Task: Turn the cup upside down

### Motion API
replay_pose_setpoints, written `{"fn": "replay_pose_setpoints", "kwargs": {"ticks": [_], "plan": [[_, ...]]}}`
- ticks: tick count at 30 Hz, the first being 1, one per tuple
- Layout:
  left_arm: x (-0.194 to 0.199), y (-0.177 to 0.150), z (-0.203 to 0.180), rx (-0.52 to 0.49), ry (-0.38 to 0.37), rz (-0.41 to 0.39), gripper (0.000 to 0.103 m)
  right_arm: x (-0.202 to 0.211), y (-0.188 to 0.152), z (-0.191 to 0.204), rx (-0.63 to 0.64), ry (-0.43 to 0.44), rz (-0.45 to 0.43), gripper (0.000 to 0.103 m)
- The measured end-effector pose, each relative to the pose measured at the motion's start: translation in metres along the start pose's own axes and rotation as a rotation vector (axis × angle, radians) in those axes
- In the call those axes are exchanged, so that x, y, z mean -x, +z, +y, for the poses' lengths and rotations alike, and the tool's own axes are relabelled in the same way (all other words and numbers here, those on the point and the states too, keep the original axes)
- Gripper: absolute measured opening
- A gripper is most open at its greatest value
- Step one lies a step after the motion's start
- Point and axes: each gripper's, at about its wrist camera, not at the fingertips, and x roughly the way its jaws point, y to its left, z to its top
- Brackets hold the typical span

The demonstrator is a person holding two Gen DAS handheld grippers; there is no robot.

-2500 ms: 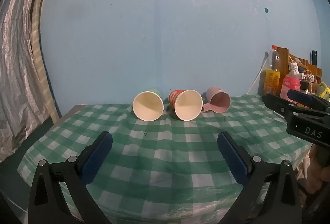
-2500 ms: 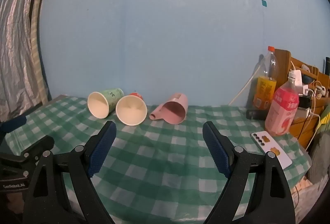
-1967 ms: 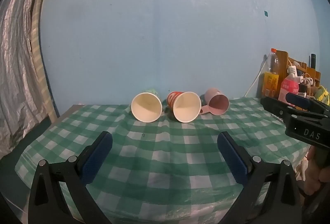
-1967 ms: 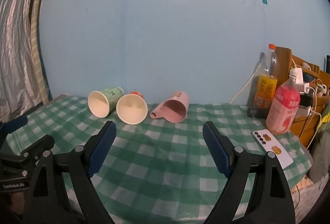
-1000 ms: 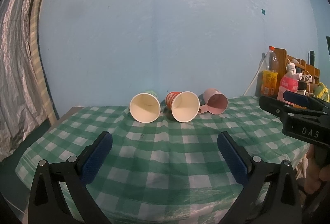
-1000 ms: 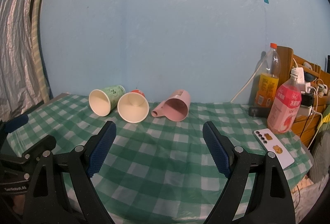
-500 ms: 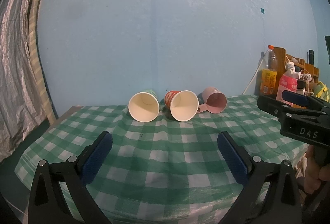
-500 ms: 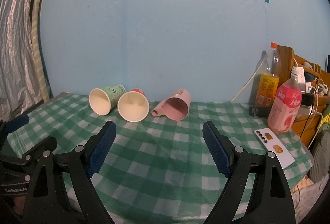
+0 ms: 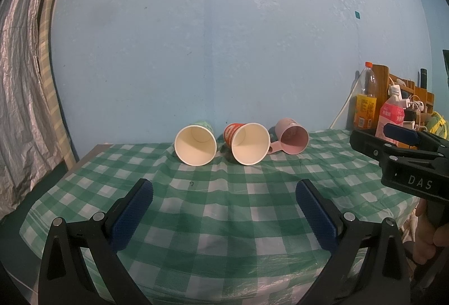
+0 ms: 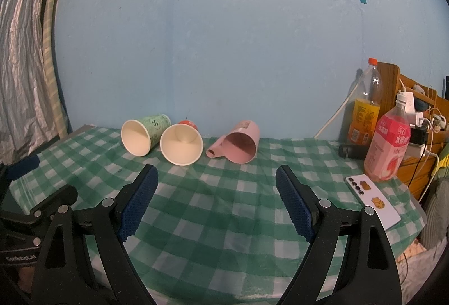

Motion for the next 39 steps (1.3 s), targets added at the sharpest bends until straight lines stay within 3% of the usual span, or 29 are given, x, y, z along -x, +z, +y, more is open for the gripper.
{"fn": "replay_pose_setpoints", "kwargs": {"ticks": [19,24,29,32,39], "plan": [[0.0,-0.001,-0.004,-0.005,0.003,0.014,0.103,-0.001,-0.001,0.0,-0.001,0.004,0.008,0.085],[-0.017,0.008,-0.007,-0.014,0.009,0.085,0.103,-0.005,0.0,-0.006,-0.006,0.011,0.02,0.085],[-0.037,0.026,-0.009,0.024,-0.036,0.139,0.103,-0.02,0.01,-0.029,-0.044,-0.037,0.05,0.085],[-0.053,0.041,-0.022,-0.037,-0.013,0.183,0.103,-0.028,0.021,-0.05,-0.089,-0.036,0.076,0.085],[-0.099,0.083,-0.051,-0.106,-0.05,0.323,0.103,-0.054,0.062,-0.086,-0.128,0.035,0.166,0.085]]}}
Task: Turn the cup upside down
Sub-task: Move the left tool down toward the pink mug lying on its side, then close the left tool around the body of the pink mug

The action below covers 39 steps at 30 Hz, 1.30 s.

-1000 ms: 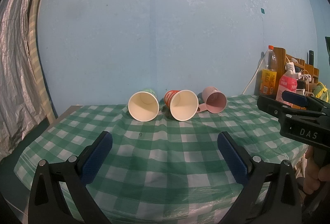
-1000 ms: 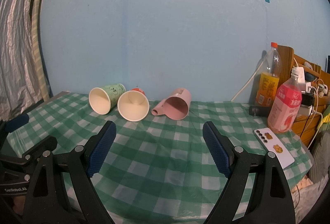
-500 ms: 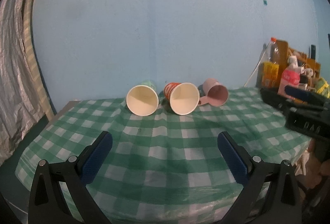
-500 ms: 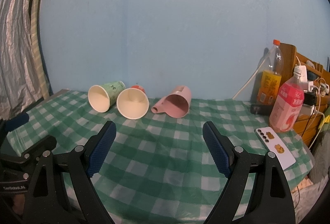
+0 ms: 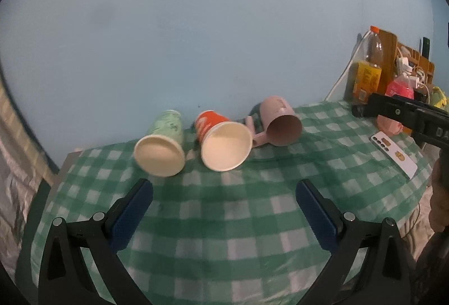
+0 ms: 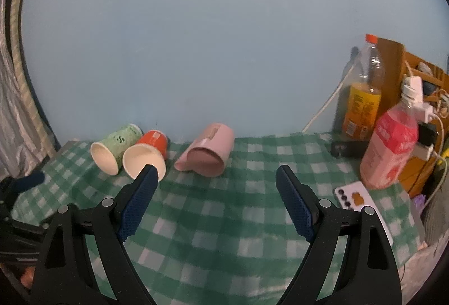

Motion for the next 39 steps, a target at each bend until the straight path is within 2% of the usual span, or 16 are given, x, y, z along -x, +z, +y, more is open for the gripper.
{"fn": "replay_pose_setpoints", "kwargs": {"ticks": [3,7,9,14,19,26,32,36,39], "plan": [[-0.014,0.025,-0.01,-0.007,-0.012,0.049,0.103,-0.013,0.018,-0.014,-0.029,0.049,0.06,0.085],[-0.041,0.061,-0.025,-0.03,-0.031,0.121,0.103,-0.042,0.038,-0.038,-0.11,0.105,0.186,0.085],[-0.058,0.078,-0.031,-0.045,-0.017,0.166,0.103,-0.057,0.046,-0.047,-0.132,0.13,0.251,0.085],[-0.093,0.108,-0.049,-0.044,0.013,0.224,0.103,-0.099,0.058,-0.077,-0.256,0.2,0.383,0.085],[-0.136,0.119,-0.073,-0.066,0.016,0.295,0.103,-0.138,0.061,-0.103,-0.391,0.206,0.467,0.085],[-0.195,0.123,-0.096,-0.055,-0.006,0.409,0.103,-0.168,0.067,-0.117,-0.411,0.165,0.495,0.085],[-0.226,0.126,-0.105,-0.056,0.014,0.435,0.103,-0.187,0.061,-0.13,-0.427,0.13,0.502,0.085],[-0.245,0.121,-0.107,-0.036,-0.013,0.487,0.102,-0.195,0.053,-0.137,-0.425,0.118,0.509,0.085],[-0.259,0.116,-0.11,-0.044,0.009,0.499,0.101,-0.203,0.046,-0.143,-0.432,0.116,0.526,0.085]]}}
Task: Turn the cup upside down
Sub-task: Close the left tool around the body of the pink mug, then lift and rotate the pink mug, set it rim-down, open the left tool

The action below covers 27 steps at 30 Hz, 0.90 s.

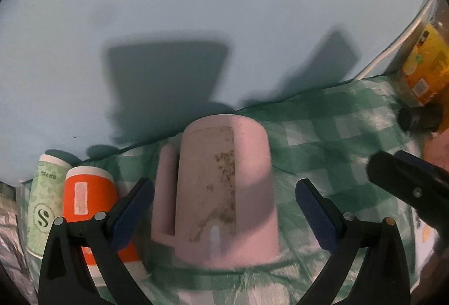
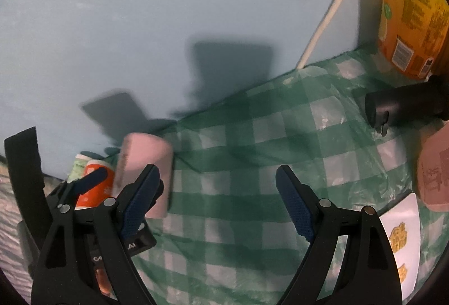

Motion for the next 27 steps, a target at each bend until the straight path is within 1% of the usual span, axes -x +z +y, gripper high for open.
{"fn": "replay_pose_setpoints", "kwargs": {"ticks": [1,3,5,7,8,9,10,11,13,15,18,20,24,27], "plan": [[-0.003,0.001,0.0,0.001,-0.001,0.008,0.1,-0.002,0.0,-0.002,-0.002,0.001,0.005,0.085],[-0.013,0.005,-0.004,-0.003,-0.014,0.03,0.094,-0.005,0.0,-0.006,-0.001,0.005,0.014,0.085],[-0.02,0.007,-0.005,-0.007,-0.041,0.046,0.092,-0.01,0.0,-0.008,-0.001,0.006,0.021,0.085],[-0.027,0.008,-0.006,-0.007,-0.037,0.058,0.092,-0.013,0.001,-0.01,-0.006,0.005,0.026,0.085],[-0.031,0.009,-0.006,-0.007,-0.041,0.066,0.088,-0.015,0.001,-0.011,-0.007,0.003,0.029,0.085],[-0.032,0.01,-0.006,-0.006,-0.04,0.068,0.08,-0.014,0.001,-0.012,-0.007,0.004,0.03,0.085],[-0.034,0.011,-0.005,-0.005,-0.037,0.07,0.076,-0.015,0.002,-0.013,-0.01,0.004,0.031,0.085],[-0.035,0.012,-0.003,-0.009,-0.04,0.077,0.075,-0.01,0.001,-0.015,-0.011,0.005,0.032,0.085],[-0.037,0.013,-0.001,-0.006,-0.052,0.069,0.075,-0.01,0.001,-0.014,-0.008,0.007,0.033,0.085],[-0.035,0.014,0.003,-0.012,-0.043,0.061,0.075,-0.009,-0.002,-0.014,-0.001,0.003,0.033,0.085],[-0.024,0.007,0.004,-0.034,-0.02,0.032,0.074,-0.007,-0.004,-0.013,0.006,0.004,0.03,0.085],[-0.014,0.004,0.004,-0.032,-0.026,0.02,0.074,-0.004,-0.006,-0.013,0.005,0.008,0.026,0.085],[0.015,-0.006,0.004,-0.058,-0.058,-0.018,0.074,0.002,-0.013,-0.008,0.021,0.02,0.008,0.085],[0.041,-0.016,0.007,-0.068,-0.086,-0.056,0.074,0.016,-0.023,-0.003,0.035,0.058,0.001,0.085]]}}
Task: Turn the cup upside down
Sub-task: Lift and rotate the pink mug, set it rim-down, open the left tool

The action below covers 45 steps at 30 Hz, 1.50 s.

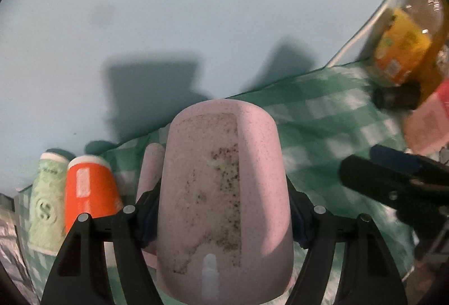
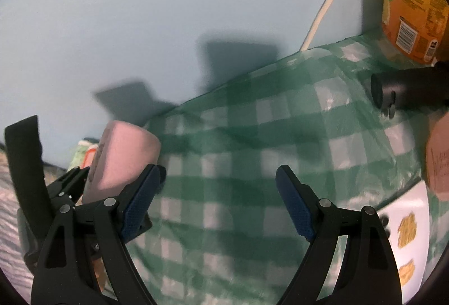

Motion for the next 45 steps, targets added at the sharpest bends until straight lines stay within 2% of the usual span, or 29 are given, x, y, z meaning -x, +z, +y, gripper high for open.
{"fn": "replay_pose_setpoints", "kwargs": {"ticks": [3,5,10,12,13,19,26,33,42,43,45], "plan": [[0.031,-0.017,0.005,-0.025,-0.052,-0.041,0.075,0.018,-0.012,0.005,0.014,0.036,-0.014,0.085],[0.053,-0.024,0.003,-0.058,-0.058,-0.058,0.074,0.029,-0.02,0.008,0.021,0.063,-0.017,0.085],[0.076,-0.069,-0.003,-0.092,-0.058,-0.092,0.075,0.053,-0.044,0.019,0.066,0.13,-0.012,0.085],[0.081,-0.084,0.001,-0.089,-0.063,-0.097,0.075,0.059,-0.053,0.024,0.085,0.152,-0.011,0.085],[0.077,-0.089,-0.008,-0.085,-0.064,-0.098,0.075,0.058,-0.061,0.033,0.096,0.162,-0.01,0.085],[0.083,-0.13,0.012,-0.047,-0.099,-0.099,0.075,0.053,-0.1,0.055,0.126,0.25,0.032,0.085],[0.068,-0.17,0.038,0.022,-0.107,-0.071,0.075,0.035,-0.142,0.072,0.161,0.278,0.083,0.085],[0.046,-0.188,0.049,0.045,-0.085,-0.023,0.075,0.002,-0.155,0.071,0.139,0.252,0.14,0.085],[0.041,-0.191,0.043,0.028,-0.062,0.004,0.075,-0.018,-0.158,0.07,0.125,0.259,0.179,0.085],[0.041,-0.19,0.044,0.03,-0.059,0.004,0.076,-0.018,-0.158,0.071,0.128,0.261,0.181,0.085],[0.043,-0.191,0.046,0.039,-0.054,0.002,0.085,-0.018,-0.157,0.071,0.13,0.261,0.181,0.085]]}}
